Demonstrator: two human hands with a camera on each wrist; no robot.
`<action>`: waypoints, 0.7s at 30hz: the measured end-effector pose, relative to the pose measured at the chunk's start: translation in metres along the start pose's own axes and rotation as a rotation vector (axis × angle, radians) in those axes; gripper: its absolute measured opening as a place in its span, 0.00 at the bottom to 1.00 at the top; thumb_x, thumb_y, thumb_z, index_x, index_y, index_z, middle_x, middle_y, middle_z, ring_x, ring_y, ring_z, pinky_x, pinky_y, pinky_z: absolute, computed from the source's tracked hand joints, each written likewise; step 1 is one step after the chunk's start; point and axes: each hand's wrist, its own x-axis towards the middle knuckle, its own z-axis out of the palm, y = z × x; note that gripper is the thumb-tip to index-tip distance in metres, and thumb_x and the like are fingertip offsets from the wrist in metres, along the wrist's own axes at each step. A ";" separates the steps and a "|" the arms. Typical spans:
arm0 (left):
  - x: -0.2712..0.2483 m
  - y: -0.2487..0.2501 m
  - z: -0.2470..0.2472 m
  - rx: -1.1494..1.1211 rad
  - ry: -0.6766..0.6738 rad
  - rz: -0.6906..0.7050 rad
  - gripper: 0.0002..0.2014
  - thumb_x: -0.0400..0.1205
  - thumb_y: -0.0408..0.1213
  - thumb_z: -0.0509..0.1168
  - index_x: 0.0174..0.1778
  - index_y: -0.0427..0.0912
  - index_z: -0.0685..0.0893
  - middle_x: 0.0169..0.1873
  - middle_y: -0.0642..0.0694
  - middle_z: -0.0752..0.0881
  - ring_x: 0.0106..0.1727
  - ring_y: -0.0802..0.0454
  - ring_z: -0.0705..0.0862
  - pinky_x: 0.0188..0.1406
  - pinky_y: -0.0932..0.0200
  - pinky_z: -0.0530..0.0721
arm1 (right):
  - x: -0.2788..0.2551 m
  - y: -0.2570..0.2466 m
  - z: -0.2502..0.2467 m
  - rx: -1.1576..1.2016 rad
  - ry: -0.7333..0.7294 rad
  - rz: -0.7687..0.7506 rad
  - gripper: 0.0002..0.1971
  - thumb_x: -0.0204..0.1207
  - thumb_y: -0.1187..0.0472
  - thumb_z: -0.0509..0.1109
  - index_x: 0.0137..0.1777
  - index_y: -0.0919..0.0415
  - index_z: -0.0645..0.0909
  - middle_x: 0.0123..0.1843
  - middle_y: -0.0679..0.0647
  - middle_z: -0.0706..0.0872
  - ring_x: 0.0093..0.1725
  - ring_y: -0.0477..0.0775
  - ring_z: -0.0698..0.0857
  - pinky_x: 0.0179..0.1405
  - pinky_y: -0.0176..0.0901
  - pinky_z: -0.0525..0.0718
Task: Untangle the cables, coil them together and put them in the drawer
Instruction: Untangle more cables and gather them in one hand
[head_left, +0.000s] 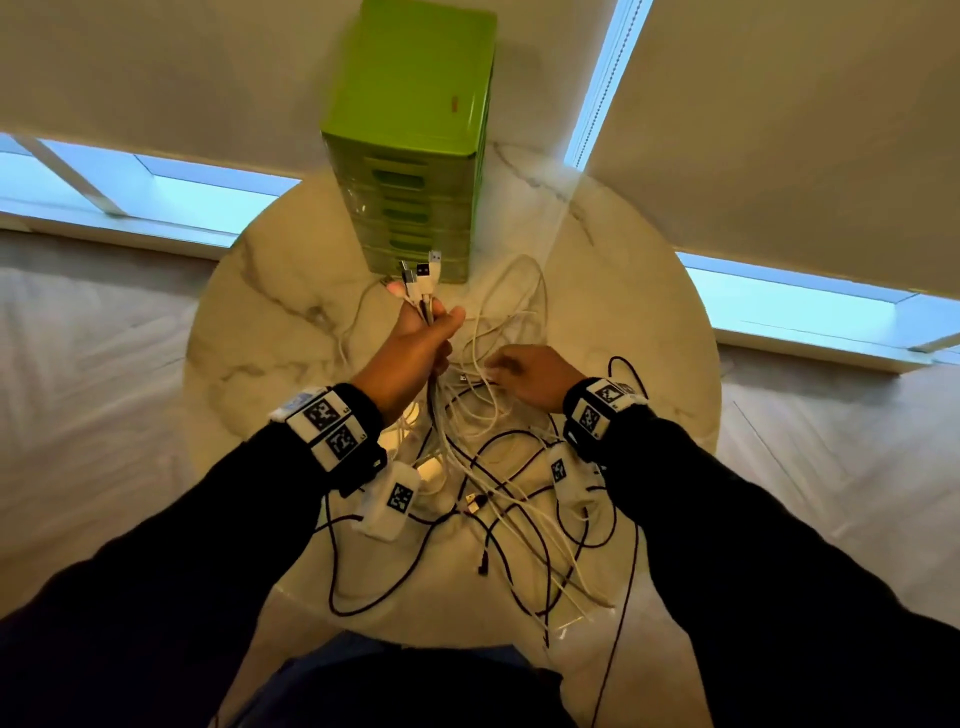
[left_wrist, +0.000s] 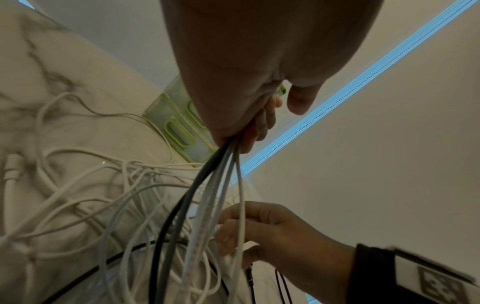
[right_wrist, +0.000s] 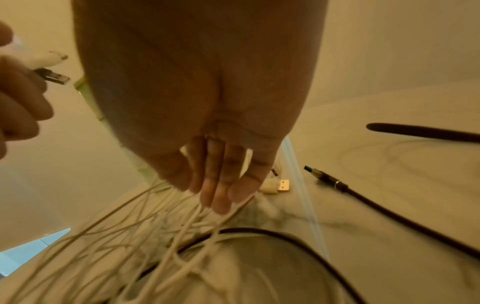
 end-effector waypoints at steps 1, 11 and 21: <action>0.001 -0.001 -0.002 0.007 0.002 -0.005 0.13 0.80 0.47 0.67 0.46 0.52 0.67 0.31 0.56 0.68 0.28 0.60 0.66 0.32 0.60 0.67 | 0.004 0.004 -0.004 0.022 0.060 0.019 0.10 0.83 0.60 0.67 0.60 0.61 0.85 0.57 0.58 0.90 0.59 0.59 0.87 0.47 0.32 0.71; 0.008 -0.009 -0.001 0.080 0.006 -0.012 0.11 0.90 0.38 0.61 0.44 0.50 0.67 0.30 0.53 0.67 0.27 0.59 0.66 0.30 0.63 0.67 | 0.022 0.041 -0.006 -0.235 0.058 0.236 0.16 0.80 0.53 0.71 0.63 0.58 0.75 0.62 0.64 0.80 0.62 0.67 0.81 0.50 0.47 0.73; 0.010 -0.011 -0.004 0.085 0.001 0.005 0.09 0.90 0.38 0.62 0.46 0.49 0.68 0.29 0.55 0.69 0.27 0.59 0.67 0.31 0.60 0.67 | 0.004 0.012 -0.061 0.066 0.429 -0.051 0.13 0.84 0.51 0.62 0.50 0.62 0.77 0.47 0.58 0.82 0.46 0.59 0.80 0.47 0.52 0.78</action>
